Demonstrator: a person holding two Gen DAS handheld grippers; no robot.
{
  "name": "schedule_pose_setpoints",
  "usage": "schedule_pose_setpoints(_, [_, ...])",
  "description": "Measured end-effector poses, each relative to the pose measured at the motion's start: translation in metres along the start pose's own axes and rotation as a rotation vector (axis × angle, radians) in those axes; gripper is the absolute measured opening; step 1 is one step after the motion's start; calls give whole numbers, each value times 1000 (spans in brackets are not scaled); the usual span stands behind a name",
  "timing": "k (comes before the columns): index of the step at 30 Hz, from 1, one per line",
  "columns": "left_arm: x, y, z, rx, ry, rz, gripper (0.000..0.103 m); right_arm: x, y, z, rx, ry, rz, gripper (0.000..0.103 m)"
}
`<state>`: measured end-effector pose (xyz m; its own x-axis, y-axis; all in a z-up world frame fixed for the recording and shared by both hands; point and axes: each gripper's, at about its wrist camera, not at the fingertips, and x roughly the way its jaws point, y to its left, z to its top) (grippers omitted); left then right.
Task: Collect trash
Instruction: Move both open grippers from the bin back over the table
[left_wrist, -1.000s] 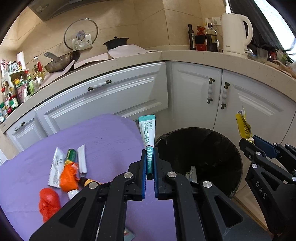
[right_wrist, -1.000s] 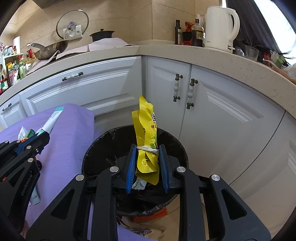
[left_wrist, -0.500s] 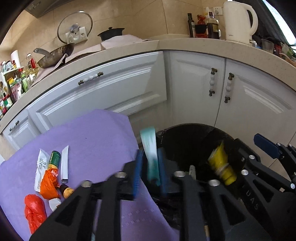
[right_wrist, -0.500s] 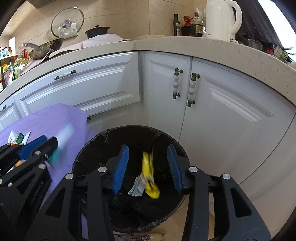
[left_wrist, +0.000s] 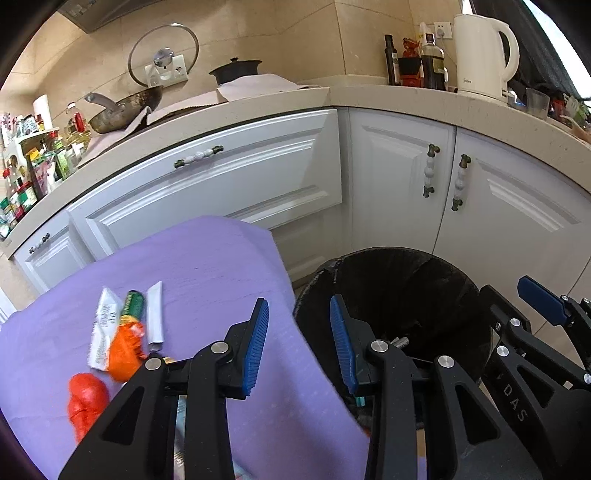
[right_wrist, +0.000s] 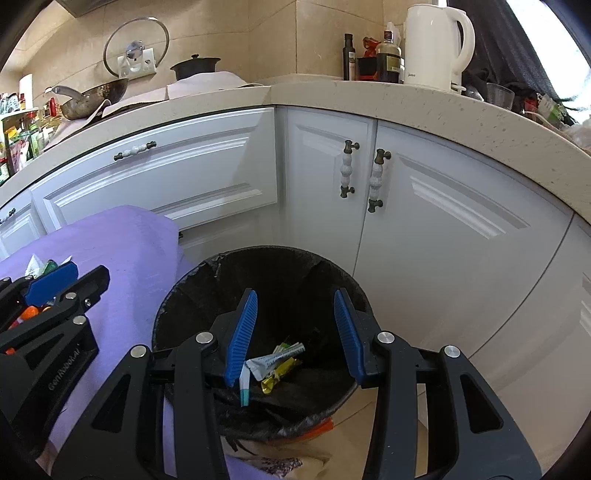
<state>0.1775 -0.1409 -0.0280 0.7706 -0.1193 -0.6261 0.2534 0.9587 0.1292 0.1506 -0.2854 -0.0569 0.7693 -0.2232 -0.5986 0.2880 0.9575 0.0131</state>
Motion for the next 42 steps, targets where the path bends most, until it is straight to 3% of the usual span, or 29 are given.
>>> schedule_pose_setpoints(12, [-55, 66, -36, -42, 6, 72, 35, -51, 47, -27, -28, 6, 77, 42])
schedule_pose_setpoints(25, [-115, 162, -97, -130, 3, 232, 35, -98, 132, -61, -132, 6, 197, 42])
schedule_pose_setpoints(42, [-135, 252, -168, -286, 69, 363, 35, -129, 219, -101, -281, 37, 312, 42])
